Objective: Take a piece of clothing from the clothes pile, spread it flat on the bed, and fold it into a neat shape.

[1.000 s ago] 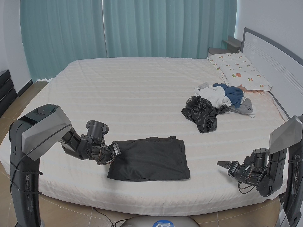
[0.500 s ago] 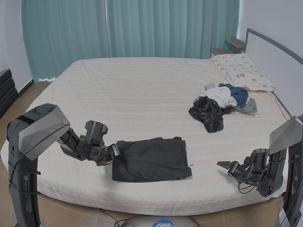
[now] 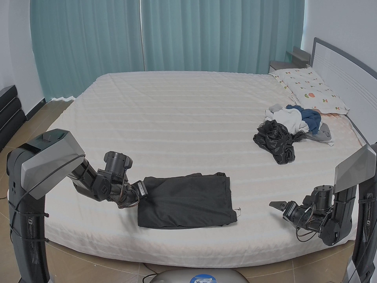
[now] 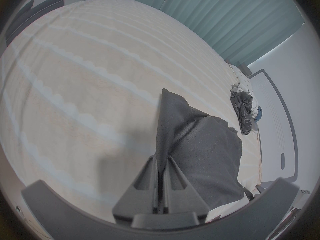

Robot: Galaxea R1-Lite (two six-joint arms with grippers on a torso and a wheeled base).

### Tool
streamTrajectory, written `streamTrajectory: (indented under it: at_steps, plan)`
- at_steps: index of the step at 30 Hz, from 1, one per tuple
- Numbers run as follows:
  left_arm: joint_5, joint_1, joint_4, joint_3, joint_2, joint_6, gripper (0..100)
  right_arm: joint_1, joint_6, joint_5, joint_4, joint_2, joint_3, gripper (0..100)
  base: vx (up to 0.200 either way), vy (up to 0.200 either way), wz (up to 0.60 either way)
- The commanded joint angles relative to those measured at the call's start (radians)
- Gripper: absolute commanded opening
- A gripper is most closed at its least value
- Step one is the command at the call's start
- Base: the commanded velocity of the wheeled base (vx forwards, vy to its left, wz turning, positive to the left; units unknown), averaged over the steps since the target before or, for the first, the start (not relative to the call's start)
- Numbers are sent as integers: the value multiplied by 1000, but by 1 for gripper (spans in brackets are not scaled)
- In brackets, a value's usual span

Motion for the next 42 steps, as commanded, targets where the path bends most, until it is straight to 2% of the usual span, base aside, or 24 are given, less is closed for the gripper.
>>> streamTrajectory:
  at_steps: [1,21,28,29,37,40,42]
  plan:
    - [1,0,0,7,-2,1,0,0,0,0,-9,0,0,100,0,200,0]
    - [3,-2,0,13,2,5,0,0,0,-1,-9,0,-3,100,0,200,0]
    - [4,-5,-8,26,2,10,0,2,-1,-1,-9,1,-3,100,0,0,0]
    - [4,-5,-9,30,2,8,100,2,0,-1,-9,1,-3,100,0,0,0]
    - [6,-5,-14,30,-5,5,100,42,2,-4,-9,-8,6,100,0,0,0]
    - [6,-3,-20,-24,4,-2,100,63,0,-4,-9,-6,0,100,0,0,0]
    - [14,-9,-26,-67,7,-45,100,79,0,-6,-7,-3,-3,100,0,0,0]
